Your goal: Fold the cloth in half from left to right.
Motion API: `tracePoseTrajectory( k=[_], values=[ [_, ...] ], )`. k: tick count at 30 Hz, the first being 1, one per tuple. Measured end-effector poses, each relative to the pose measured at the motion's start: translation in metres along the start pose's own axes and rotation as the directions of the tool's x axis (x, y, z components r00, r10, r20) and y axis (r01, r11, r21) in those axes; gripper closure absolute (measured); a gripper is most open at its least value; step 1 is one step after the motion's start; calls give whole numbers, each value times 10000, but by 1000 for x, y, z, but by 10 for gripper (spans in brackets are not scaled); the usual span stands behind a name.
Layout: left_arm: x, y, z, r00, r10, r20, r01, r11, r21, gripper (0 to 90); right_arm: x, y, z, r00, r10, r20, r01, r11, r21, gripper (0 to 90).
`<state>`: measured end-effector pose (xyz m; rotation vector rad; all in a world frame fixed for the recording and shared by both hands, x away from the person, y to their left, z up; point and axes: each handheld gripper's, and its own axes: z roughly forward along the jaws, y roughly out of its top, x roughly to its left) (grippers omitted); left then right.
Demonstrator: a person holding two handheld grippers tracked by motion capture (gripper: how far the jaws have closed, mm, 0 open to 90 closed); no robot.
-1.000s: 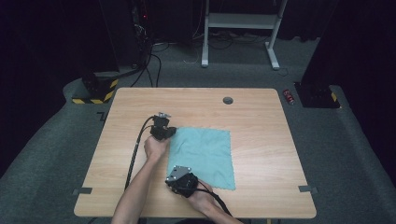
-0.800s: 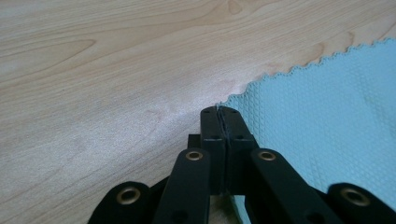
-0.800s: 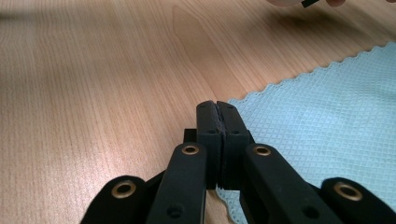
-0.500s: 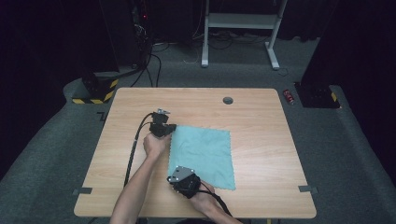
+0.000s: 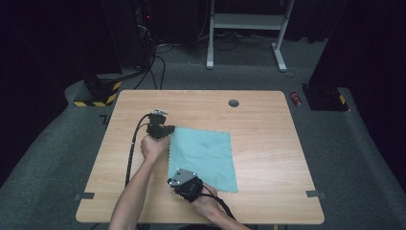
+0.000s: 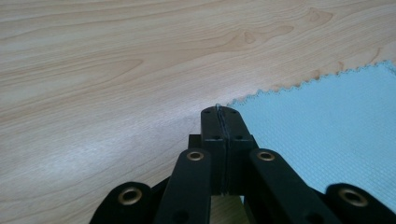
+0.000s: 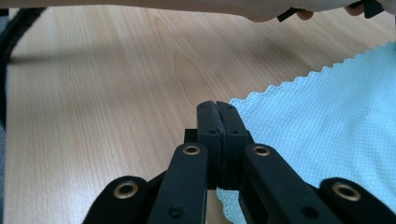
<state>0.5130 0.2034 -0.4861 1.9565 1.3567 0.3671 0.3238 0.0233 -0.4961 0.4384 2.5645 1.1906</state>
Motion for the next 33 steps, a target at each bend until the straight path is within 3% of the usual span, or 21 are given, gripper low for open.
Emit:
tracePoseTrajectory(
  k=[7,13,21,33],
  values=[
    [13,2,-23,9996,-168,-211,163,9996,-229,894,1,16,-2,9997,3,-250,-11,9995,-314,899],
    [13,7,-34,9995,-145,-286,135,9993,-341,894,2,24,-8,9995,32,-319,-56,9971,-757,899],
    [-17,15,-6,9994,330,95,-328,9993,-198,894,-13,-7,-32,9966,827,52,-818,9920,-965,898],
    [-37,19,15,9965,679,490,-681,9977,14,893,-26,-48,-48,9863,1532,608,-1487,9862,-727,898]
  ],
)
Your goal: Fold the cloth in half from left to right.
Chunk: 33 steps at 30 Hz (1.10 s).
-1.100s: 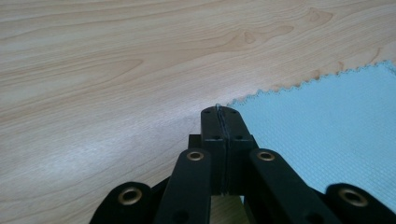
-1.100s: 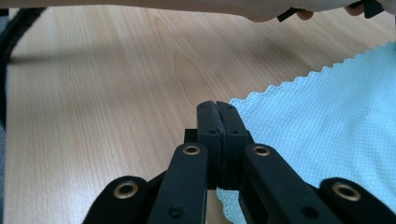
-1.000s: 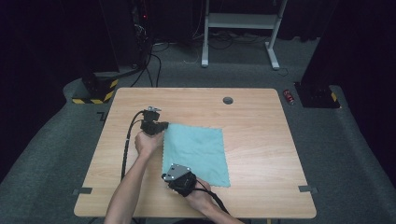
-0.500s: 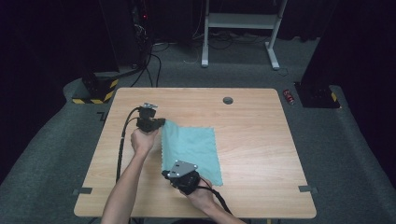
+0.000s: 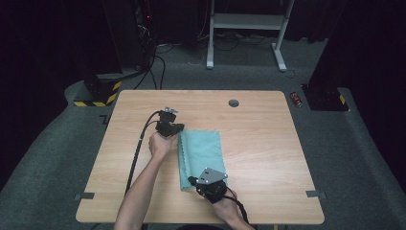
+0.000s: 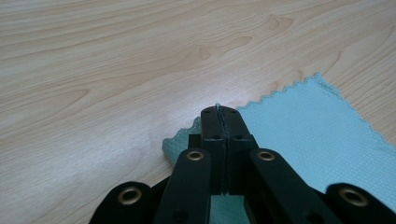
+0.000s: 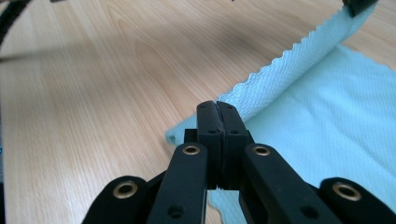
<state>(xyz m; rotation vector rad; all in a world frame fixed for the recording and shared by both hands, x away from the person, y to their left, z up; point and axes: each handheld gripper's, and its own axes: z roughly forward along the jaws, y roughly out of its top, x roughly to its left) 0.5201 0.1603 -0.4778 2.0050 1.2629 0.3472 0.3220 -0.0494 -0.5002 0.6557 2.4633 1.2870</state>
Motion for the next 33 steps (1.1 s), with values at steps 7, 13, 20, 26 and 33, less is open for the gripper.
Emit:
tracePoseTrajectory(
  k=[7,13,20,26,33],
  values=[
    [-15,4,15,9994,59,353,-61,10000,59,893,-5,-13,-8,9996,111,259,-115,9999,125,897],
    [-24,5,25,9986,110,508,-116,9999,111,893,-11,-24,-16,9985,293,470,-303,9993,208,897],
    [-33,8,33,9974,153,698,-154,9999,11,893,-17,-34,-23,9965,356,755,-378,9989,281,897],
    [-43,10,39,9962,338,806,-343,9994,43,893,-22,-43,-31,9941,566,923,-596,9978,299,896],
    [-59,19,46,9933,735,897,-742,9972,40,893,-27,-52,-39,9905,714,1177,-758,9966,335,896]
  ],
)
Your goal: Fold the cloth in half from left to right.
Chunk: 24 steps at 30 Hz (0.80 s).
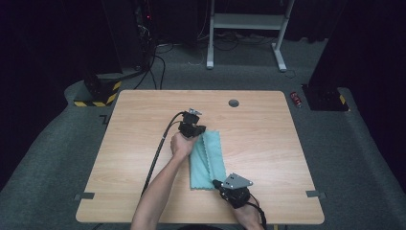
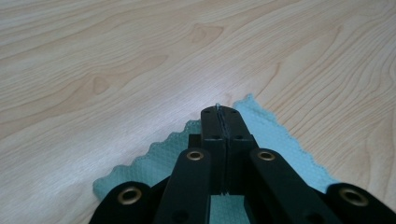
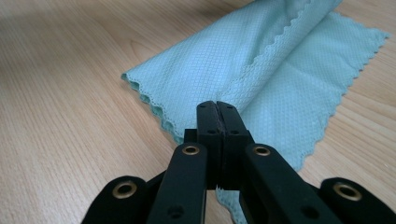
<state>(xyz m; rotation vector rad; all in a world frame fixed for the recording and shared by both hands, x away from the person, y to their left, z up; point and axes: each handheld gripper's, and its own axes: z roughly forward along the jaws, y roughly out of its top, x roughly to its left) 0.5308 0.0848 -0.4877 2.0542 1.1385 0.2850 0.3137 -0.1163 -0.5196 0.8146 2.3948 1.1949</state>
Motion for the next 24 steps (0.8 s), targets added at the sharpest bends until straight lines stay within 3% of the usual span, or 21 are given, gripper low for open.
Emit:
tracePoseTrajectory(
  k=[5,24],
  values=[
    [-8,3,4,10000,59,65,-58,10000,-15,892,-1,-3,-3,10000,-40,-11,40,10000,-12,895],
    [-17,8,14,9996,105,243,-108,9998,139,891,-10,-8,-12,9998,-38,201,31,9995,311,893]
  ],
)
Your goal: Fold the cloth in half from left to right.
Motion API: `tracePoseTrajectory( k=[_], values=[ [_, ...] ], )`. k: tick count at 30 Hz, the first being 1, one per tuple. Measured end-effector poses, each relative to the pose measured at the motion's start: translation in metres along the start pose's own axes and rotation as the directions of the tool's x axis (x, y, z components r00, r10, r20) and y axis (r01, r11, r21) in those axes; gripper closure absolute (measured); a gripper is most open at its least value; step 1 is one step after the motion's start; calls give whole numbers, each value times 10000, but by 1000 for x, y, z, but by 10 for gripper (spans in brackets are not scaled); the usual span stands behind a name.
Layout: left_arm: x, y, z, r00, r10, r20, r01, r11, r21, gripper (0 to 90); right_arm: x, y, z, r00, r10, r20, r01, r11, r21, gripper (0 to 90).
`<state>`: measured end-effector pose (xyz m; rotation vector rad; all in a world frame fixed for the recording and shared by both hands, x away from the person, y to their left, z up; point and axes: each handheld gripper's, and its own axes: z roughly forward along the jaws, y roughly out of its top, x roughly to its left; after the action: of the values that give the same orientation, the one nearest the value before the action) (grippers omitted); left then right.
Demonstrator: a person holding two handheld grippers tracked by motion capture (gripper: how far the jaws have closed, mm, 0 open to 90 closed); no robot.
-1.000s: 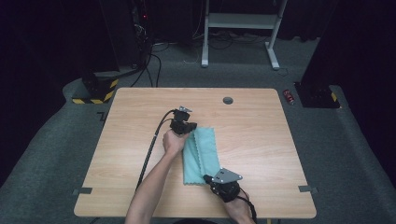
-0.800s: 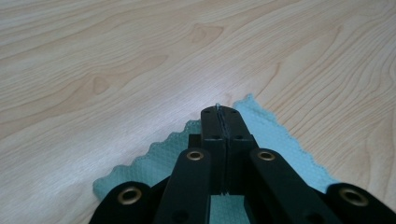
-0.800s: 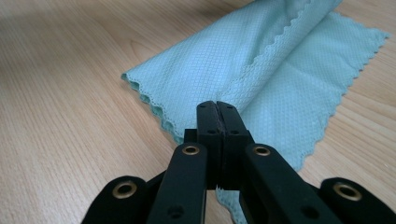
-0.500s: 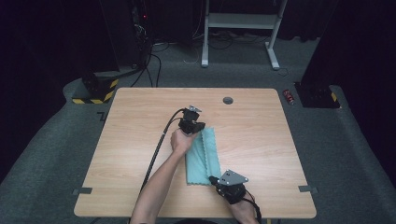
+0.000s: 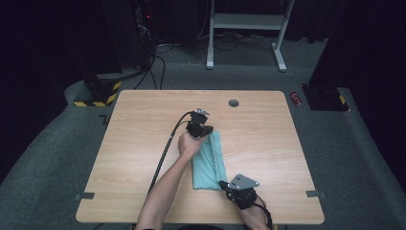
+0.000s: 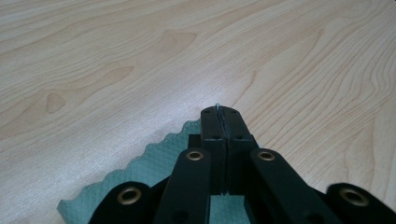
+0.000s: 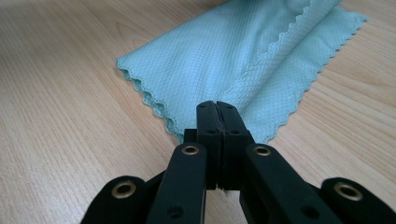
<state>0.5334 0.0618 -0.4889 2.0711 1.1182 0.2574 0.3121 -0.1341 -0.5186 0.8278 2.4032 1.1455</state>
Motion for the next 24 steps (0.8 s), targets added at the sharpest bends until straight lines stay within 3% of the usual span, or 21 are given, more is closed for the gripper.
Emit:
tracePoseTrajectory(
  k=[10,17,21,24],
  values=[
    [-7,3,6,9998,177,-35,-177,9998,79,881,-1,-3,1,10000,83,12,-83,9994,343,876],
    [-11,5,9,9996,272,-120,-272,9996,15,731,-7,-7,-4,9990,308,323,-316,9991,270,757],
    [-10,6,4,9988,314,-363,-317,9995,-72,637,-14,-5,-10,9975,508,499,-507,9987,-31,728],
    [-9,6,1,9984,366,-422,-378,9989,-265,589,-15,1,-9,9985,400,370,-395,9991,-153,725]
  ],
)
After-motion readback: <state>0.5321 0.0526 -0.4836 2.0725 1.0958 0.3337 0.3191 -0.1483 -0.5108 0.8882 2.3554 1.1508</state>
